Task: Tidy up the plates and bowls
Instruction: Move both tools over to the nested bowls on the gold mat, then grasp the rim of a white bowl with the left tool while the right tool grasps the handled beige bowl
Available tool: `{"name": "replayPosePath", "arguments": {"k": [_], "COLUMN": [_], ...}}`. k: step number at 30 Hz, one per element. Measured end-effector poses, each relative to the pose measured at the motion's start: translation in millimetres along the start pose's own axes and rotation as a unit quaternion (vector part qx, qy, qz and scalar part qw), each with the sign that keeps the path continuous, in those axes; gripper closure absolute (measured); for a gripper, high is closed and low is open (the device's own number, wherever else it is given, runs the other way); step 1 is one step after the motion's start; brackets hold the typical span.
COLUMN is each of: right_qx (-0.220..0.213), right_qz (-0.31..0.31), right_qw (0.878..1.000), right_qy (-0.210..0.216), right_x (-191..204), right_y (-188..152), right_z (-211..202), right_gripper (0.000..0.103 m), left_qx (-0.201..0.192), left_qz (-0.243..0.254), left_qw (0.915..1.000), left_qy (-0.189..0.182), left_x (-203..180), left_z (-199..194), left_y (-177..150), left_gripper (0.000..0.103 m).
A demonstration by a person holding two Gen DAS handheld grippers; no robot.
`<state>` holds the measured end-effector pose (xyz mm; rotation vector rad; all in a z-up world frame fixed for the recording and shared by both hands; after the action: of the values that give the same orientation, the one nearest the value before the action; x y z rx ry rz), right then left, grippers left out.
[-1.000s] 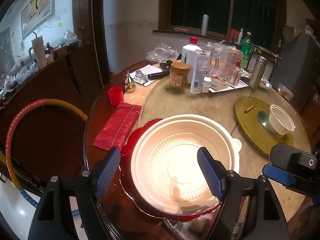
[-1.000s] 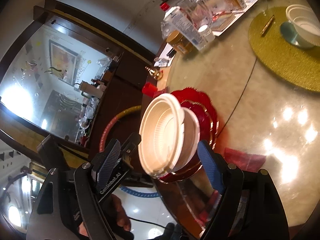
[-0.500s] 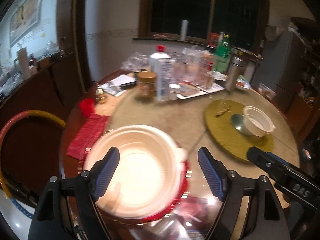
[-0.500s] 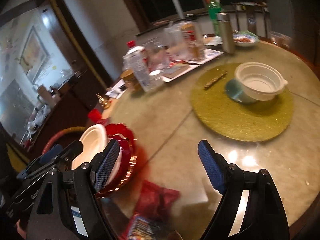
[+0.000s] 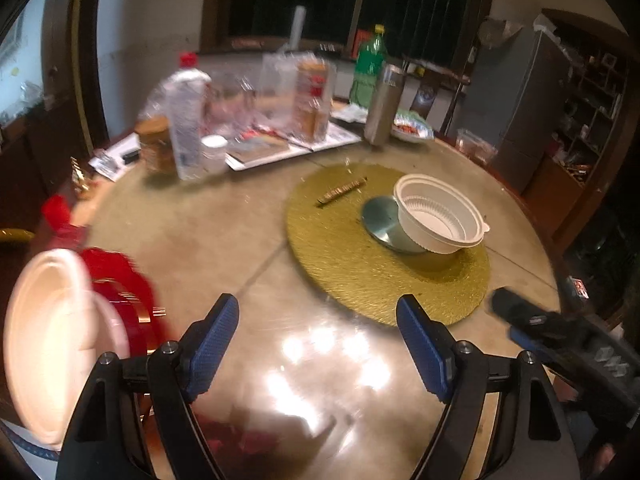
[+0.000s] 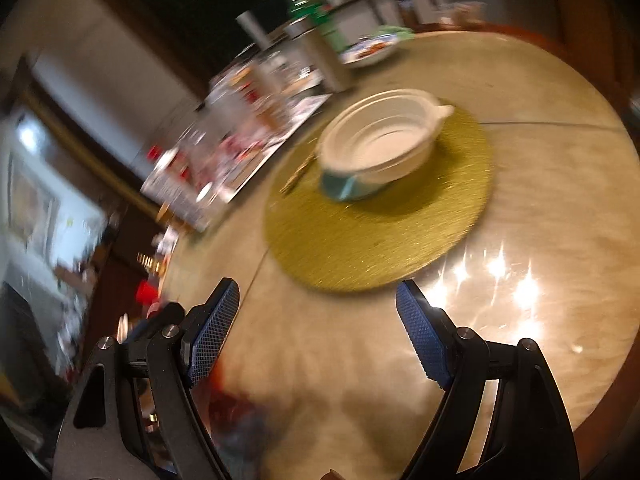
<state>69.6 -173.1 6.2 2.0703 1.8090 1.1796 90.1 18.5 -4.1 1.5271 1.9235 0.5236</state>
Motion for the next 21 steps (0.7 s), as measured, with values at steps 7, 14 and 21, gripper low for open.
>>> {"name": "replayPosePath", "arguments": {"k": [7,14,21], "right_qx": [-0.048,-0.032,-0.026], "right_qz": [0.086,0.143,0.176], "right_qw": [0.995,0.987,0.982], "right_qy": [0.021,0.061,0.065], "right_x": [-49,-75,-92], "right_y": [29,50,75], "right_z": [-8,12,34], "right_gripper": [0.021,0.021,0.021], "left_qx": [0.035,0.03,0.038], "left_qz": [-0.017,-0.039,-0.057], "left_qw": [0.9992,0.9988,0.9977], "left_qy": [-0.002,-0.003,-0.007], "left_x": [-26,-46,-62], "left_z": [46,77,112], "left_y": [12,37,54], "left_gripper": [0.022,0.022,0.022]}}
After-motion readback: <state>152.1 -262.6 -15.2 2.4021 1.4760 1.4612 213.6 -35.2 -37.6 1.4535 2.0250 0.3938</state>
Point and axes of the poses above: each gripper's, at about its wrist camera, not at the fingertips, and z roughly the way its jaws point, x to its left, y to its top, the point moved 1 cm from there along z, roughly the way its jaws point, and after that the axes turned 4 degrees about -z, right-handed, at the moved point
